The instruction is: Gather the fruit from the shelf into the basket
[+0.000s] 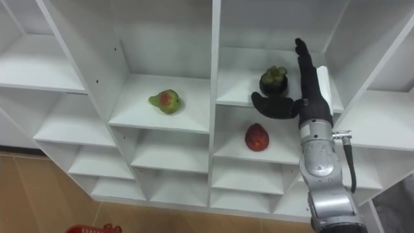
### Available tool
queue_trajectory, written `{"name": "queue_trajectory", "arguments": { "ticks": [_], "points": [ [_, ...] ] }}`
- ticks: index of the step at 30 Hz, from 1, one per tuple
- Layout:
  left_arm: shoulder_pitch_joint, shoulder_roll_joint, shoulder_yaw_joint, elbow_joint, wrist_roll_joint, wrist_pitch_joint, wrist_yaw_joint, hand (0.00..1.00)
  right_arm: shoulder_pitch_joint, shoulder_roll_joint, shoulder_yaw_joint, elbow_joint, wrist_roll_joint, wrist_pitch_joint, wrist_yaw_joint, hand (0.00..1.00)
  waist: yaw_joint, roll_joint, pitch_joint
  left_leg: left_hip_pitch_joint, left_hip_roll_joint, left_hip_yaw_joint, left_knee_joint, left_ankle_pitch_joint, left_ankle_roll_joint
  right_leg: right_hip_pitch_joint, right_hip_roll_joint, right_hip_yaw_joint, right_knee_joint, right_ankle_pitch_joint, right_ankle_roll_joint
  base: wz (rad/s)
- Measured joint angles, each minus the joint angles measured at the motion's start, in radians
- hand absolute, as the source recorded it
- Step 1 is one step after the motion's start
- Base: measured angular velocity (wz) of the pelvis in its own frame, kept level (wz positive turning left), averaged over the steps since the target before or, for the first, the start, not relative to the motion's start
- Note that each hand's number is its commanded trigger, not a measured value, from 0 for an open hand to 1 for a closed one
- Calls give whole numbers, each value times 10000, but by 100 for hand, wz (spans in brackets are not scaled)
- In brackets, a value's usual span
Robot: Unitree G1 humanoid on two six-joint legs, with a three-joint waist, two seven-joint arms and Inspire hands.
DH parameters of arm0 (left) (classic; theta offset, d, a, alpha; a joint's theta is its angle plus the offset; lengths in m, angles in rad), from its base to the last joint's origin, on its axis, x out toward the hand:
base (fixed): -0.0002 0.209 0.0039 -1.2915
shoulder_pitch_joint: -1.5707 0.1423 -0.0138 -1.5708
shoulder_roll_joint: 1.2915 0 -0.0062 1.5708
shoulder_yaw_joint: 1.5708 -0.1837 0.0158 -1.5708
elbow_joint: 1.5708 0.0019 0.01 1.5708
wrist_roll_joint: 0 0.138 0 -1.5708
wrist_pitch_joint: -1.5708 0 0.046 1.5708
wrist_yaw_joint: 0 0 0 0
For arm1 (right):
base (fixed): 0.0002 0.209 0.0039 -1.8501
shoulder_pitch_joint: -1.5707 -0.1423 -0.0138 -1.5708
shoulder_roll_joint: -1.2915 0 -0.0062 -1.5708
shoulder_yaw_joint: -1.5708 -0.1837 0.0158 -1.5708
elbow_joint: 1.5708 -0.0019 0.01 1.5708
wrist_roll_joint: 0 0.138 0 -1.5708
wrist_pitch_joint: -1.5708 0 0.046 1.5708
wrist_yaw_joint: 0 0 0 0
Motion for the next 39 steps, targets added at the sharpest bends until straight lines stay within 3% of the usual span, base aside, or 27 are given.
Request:
{"name": "queue_trajectory", "arguments": {
  "ticks": [20, 22, 24, 25, 26, 33, 39],
  "points": [
    [-59, 49, 2, 0, -74, 143, -102, 100, -244, 0, 6, 352, -5, 9, 676, 2, -4, -69, 42, 15, 4, 8, 9, 6, 0, 17, -1, 13, 11, 1, -1, 0],
    [-60, 51, 1, 0, -76, 145, -106, 100, -245, 0, 6, 353, -6, 12, 711, 18, -5, -71, 44, 13, 6, 8, 8, 6, 0, 17, -2, 14, 13, 1, -1, 0],
    [-64, 54, 2, 0, -77, 148, -113, 100, -257, 0, 4, 353, -12, 12, 738, 60, -5, -72, 44, 10, 6, 8, 7, 5, 0, 19, -1, 15, 15, 1, -1, 0],
    [-65, 54, 1, 0, -77, 149, -114, 100, -272, 0, 3, 354, -12, 12, 734, 70, -5, -72, 44, 9, 6, 8, 7, 5, 0, 20, -1, 15, 15, 1, -2, 0],
    [-65, 54, 2, 0, -78, 150, -116, 100, -339, 0, -16, 373, -20, 13, 722, 100, -9, -72, 44, 5, 6, 8, 5, 5, 0, 22, 1, 15, 15, 1, -2, 0],
    [-118, 42, -7, 0, -78, 151, -94, 100, -1005, -104, -196, 853, -58, 12, 720, 100, 3, -72, 44, 3, 2, 6, -17, 5, 0, -16, 9, 16, 3, 1, -2, 0],
    [-183, 29, -19, -2, -143, 152, -83, 100, -1049, -168, -163, 872, -59, 1, 713, 100, 12, -98, 28, 2, 0, 5, -25, 5, 0, -19, 7, 16, -8, 1, -1, 0]
  ]
}}
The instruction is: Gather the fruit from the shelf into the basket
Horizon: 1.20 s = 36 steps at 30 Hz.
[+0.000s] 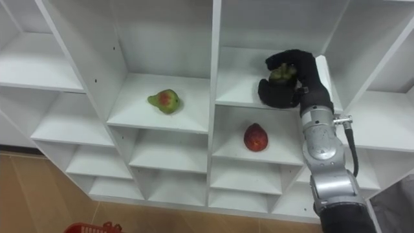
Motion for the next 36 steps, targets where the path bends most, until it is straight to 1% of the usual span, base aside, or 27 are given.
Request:
{"name": "queue_trajectory", "arguments": {
  "ticks": [4, 6, 12, 17, 19, 23, 28, 30, 32, 35, 36],
  "points": [
    [-22, -1, -1, -1, -10, 0, 0, 100, 0, 3, 38, 0, -42, 59, 79, 100, 14, -16, -10, -1, -3, 1, -1, 0, 0, 0, -2, 1, 0, 0, 0, 0],
    [-27, -1, 1, -3, -12, 0, 0, 100, 0, 4, 38, 0, -46, 152, 88, 100, 29, -47, -32, 0, -2, 0, 0, 0, 0, 4, -1, -2, 0, 0, 0, 0],
    [-25, 4, 4, -4, -13, 6, 5, 100, 0, 3, 107, -1, -306, 226, 233, 100, 32, -74, -55, 17, -3, -1, 10, 0, 0, 43, -3, -3, 10, 0, 0, 0],
    [-25, 4, -1, -4, -37, 6, 6, 100, 0, 4, 107, -1, -288, 227, 276, 100, 25, -74, -56, 20, -5, 1, 12, 0, 0, 54, -1, 4, 13, 0, 0, 0],
    [-15, 6, -31, -3, -206, 6, 7, 100, 0, 4, 103, -6, -241, 227, 280, 100, 27, -70, -54, 20, -5, 2, 17, 0, 0, 88, 0, 2, 13, 0, 0, 0],
    [17, 31, -184, -4, -386, 9, 85, 100, 5, 5, 265, -78, 334, 248, 264, 100, 15, -15, -53, 0, -5, 1, 17, 0, 0, 79, 1, 2, 11, 0, 0, 0],
    [18, -4, -213, -3, -374, 9, 108, 100, 41, 6, 327, -142, 1170, 263, 258, 100, -20, 92, -85, -1, -3, -7, 22, 0, 0, 69, 1, 6, 11, 1, -1, 0],
    [20, -42, -211, -3, -368, 9, 116, 100, 140, 17, 314, -322, 1347, 264, 294, 100, -33, 166, -86, -1, -3, -7, 23, 0, 0, 64, -1, 9, 10, 1, -2, 0],
    [4, -51, -219, -3, -372, 8, 113, 100, 298, 58, 326, -539, 1569, 267, 377, 100, -41, 193, -92, 6, -3, -4, 24, 0, 0, 81, -3, -1, 11, 1, -2, 0],
    [-28, -45, -314, 10, -377, -3, 128, 100, 519, 202, 345, -810, 1736, 263, 484, 100, -72, 197, -95, 27, 1, -5, 21, 1, -2, 107, -3, -10, 5, 1, -2, 0],
    [-37, -39, -364, 9, -369, -24, 147, 100, 736, 219, 401, -1100, 1699, 257, 567, 100, -73, 198, -94, 23, 1, -5, 22, 1, -2, 100, -2, -7, 4, 1, -2, 0]
  ]
}}
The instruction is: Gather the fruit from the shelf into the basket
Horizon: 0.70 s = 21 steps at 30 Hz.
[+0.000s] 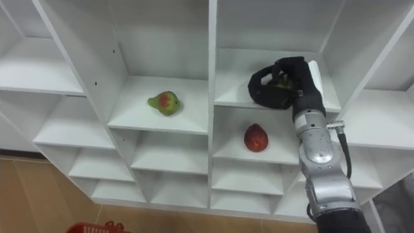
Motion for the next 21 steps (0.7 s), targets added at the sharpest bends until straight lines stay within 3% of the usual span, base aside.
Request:
{"name": "queue_trajectory", "arguments": {
  "ticks": [9, 21],
  "points": [
    [-24, -32, -62, -6, -6, -23, 223, 100, 1414, 91, 464, -1832, -18, -32, 670, 100, -77, 52, 33, -18, 77, 51, -15, -1, 1, -47, -11, 49, 22, 4, -5, 0],
    [-392, -38, -598, -136, -11, -88, 321, 100, 1715, 430, 1054, -2837, -126, 21, 1450, 100, -312, 128, -3, -542, 104, 271, 108, 5, 9, -590, -9, 101, 194, 12, -9, -2]
  ]
}}
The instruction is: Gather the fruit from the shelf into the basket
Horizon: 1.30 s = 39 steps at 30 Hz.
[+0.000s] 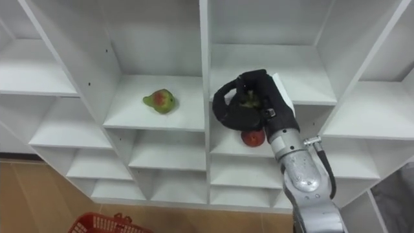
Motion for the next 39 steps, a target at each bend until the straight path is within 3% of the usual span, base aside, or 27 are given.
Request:
{"name": "queue_trajectory", "arguments": {
  "ticks": [5, 16, 23, 28, 36, 39],
  "points": [
    [-21, -10, -220, -902, -4, 23, -260, 100, 232, 17, 380, -226, -139, 198, 744, 100, -59, 15, 8, -14, 4, 21, 11, 3, 5, -26, -13, 10, -4, 10, 4, 1],
    [-362, -58, -785, -1094, -3, 20, -938, 100, 630, 56, 481, -209, -363, 305, 1545, 100, -215, 25, 53, 12, 2, 39, 50, 3, 5, -17, -63, -4, 17, 12, 3, 0],
    [-482, -283, -822, -1411, -7, 23, -1136, 100, 735, 72, 505, -181, -508, 399, 1540, 100, -191, -61, 97, -179, 4, 59, 65, 8, 14, -246, -67, 26, 104, 12, 4, 0],
    [-672, -268, -1221, -1490, 1, 20, -1104, 100, 737, 378, 588, 167, -492, 464, 1401, 100, -155, -63, 102, -450, 7, 119, 88, 17, 25, -562, -67, 116, 175, 12, 4, -4],
    [-1538, -311, -1872, -1479, -431, -153, -1090, 100, 625, 485, 1156, 1635, -315, 313, 908, 100, -178, -55, 127, -809, 8, 88, 171, 20, 29, -866, -84, 70, 170, 19, 5, 1],
    [-1816, -336, -2157, -1462, -659, -246, -1093, 100, 296, 472, 1196, 2673, -34, 162, 711, 100, -201, 27, 174, -1053, 12, 45, 235, 29, 43, -1087, -75, 91, 167, 75, 10, 0]
  ]
}}
